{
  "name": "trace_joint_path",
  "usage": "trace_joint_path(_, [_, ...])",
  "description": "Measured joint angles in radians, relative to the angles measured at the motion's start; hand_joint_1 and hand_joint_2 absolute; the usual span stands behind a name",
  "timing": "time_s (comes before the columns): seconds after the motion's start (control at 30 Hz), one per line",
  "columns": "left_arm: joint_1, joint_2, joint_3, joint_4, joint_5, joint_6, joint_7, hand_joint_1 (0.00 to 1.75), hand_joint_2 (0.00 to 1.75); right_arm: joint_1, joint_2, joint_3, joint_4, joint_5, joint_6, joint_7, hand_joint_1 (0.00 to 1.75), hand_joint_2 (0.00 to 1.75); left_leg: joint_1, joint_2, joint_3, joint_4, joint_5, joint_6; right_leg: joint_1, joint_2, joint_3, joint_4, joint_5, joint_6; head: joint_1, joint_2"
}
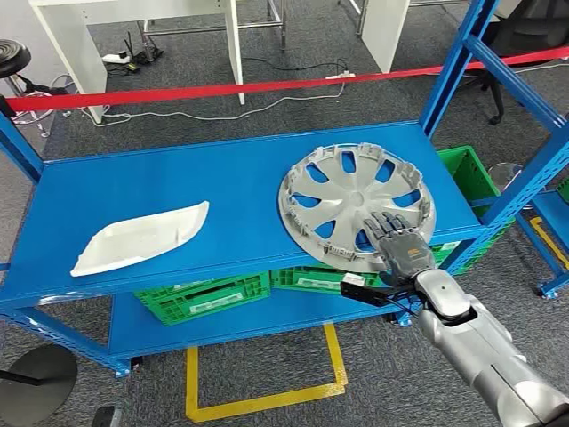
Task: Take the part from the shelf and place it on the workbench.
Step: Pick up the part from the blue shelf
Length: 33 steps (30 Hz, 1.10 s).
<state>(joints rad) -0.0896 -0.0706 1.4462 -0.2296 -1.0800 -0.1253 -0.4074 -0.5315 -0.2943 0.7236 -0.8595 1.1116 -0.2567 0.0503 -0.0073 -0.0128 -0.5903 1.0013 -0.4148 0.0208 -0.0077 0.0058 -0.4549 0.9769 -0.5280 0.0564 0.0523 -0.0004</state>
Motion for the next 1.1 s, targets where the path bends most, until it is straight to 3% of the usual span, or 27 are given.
trace_joint_path(0.47, [0.000,0.000,-0.002,0.000,0.000,0.000,0.000,0.00,1.75,-0.008,0.006,0.010,0.054,0.011,-0.004,0.010,0.00,1.75,0.000,0.000,0.000,0.000,0.000,0.000,0.000,0.000,0.000,0.000,0.000,0.000,0.000,0.000])
trace_joint_path(1.03, [0.001,0.000,-0.020,0.000,0.010,0.001,0.010,0.00,1.75,-0.018,0.044,-0.009,0.135,0.097,-0.117,0.075,0.00,1.75,0.000,0.000,0.000,0.000,0.000,0.000,0.000,0.000,0.000,0.000,0.000,0.000,0.000,0.000])
trace_joint_path(1.07, [0.001,0.000,-0.021,0.000,0.010,0.002,0.011,0.00,1.75,-0.018,0.048,-0.012,0.138,0.100,-0.123,0.077,0.03,1.75,0.000,0.000,0.000,0.000,0.000,0.000,0.000,0.000,0.000,0.000,0.000,0.000,0.000,0.000])
trace_joint_path(1.1, [0.001,0.000,-0.023,0.000,0.010,0.002,0.011,0.00,1.75,-0.019,0.051,-0.016,0.142,0.103,-0.129,0.078,0.36,1.75,0.000,0.000,0.000,0.000,0.000,0.000,0.000,0.000,0.000,0.000,0.000,0.000,0.000,0.000])
